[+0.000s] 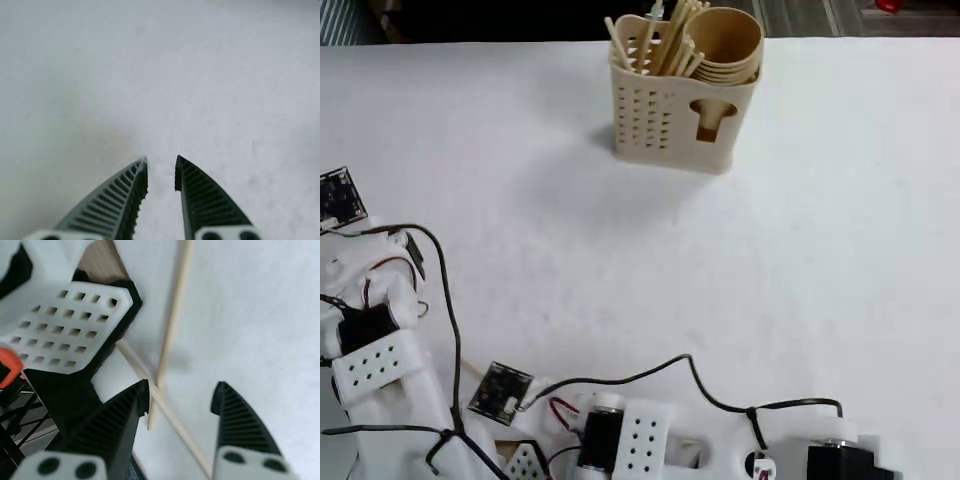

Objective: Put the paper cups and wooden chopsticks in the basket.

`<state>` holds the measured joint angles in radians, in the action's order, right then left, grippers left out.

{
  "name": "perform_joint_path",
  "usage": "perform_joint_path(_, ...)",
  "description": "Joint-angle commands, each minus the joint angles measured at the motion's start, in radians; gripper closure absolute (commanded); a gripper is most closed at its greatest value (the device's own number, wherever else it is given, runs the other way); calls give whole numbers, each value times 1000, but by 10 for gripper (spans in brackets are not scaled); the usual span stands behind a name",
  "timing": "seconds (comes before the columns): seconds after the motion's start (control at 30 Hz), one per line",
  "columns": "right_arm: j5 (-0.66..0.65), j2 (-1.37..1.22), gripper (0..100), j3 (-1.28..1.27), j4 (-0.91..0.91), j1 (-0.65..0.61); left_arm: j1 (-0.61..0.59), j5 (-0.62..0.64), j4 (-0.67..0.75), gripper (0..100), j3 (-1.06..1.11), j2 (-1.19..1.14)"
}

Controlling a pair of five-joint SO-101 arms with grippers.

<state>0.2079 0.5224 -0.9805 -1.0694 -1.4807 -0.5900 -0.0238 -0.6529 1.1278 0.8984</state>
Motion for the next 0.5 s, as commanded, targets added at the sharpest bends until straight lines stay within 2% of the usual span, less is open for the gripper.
perform_joint_path(0.0,8,21,790,-14,10,-7,-8,8,23,890,-9,19)
perform_joint_path(0.13,8,21,731,-46,4,-7,-8,8,23,890,-9,19)
perform_joint_path(0.47,8,-51,731,-40,-10,-12,-8,8,23,890,-9,19)
